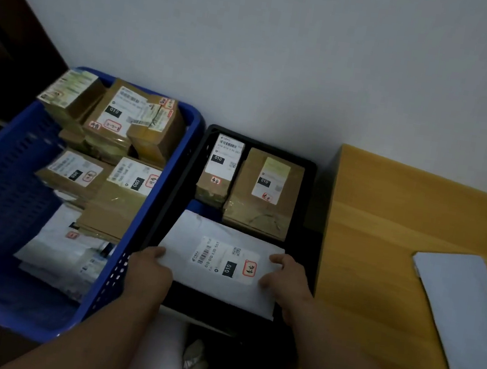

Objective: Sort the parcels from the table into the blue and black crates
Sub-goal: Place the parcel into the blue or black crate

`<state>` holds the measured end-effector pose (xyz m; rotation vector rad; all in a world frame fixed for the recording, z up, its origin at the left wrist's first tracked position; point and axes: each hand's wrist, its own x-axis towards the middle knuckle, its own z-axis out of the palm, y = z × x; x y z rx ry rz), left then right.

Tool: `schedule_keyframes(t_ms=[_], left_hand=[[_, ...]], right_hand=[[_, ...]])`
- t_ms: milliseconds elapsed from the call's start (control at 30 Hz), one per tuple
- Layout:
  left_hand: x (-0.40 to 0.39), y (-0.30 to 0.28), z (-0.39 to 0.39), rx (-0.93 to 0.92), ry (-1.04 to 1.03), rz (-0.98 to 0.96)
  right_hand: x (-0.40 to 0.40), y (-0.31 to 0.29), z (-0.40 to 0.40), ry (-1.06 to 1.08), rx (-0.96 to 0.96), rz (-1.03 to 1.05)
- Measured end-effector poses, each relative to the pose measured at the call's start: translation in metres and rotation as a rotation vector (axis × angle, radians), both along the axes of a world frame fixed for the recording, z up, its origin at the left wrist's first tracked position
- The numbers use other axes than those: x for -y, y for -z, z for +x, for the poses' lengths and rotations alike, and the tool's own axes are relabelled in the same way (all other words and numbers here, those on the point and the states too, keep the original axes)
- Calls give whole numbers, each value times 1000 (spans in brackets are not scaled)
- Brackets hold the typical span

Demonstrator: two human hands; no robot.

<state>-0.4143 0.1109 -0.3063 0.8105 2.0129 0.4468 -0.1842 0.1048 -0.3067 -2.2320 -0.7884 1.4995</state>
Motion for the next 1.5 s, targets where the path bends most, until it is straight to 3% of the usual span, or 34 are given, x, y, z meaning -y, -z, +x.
schedule_keyframes(t_ms=[133,367,600,867,1000,1100,1167,1300,1500], left_hand=[[1,20,-14,-28,80,-109],[5,26,-13,-157,436,-339],[2,20,11,-192,498,-259],[8,-21,109,-211,630,-67],[26,-46,181,-169,682,40],[43,-56,234,-138,713,73],[54,-61,266,-126,731,74],[80,-63,321,-88,749,51],[110,-56,367,-53,745,8]], right_hand=[[-4,18,-17,-190,95,-34],[9,19,-30,-618,85,-221],[11,-7,-8,-587,-6,-175],[30,-50,71,-400,184,243],[58,-61,154,-362,393,305],[91,-63,216,-278,638,234],[114,-61,251,-283,683,116],[146,-53,304,-389,614,-124],[165,-39,328,-535,533,-179]])
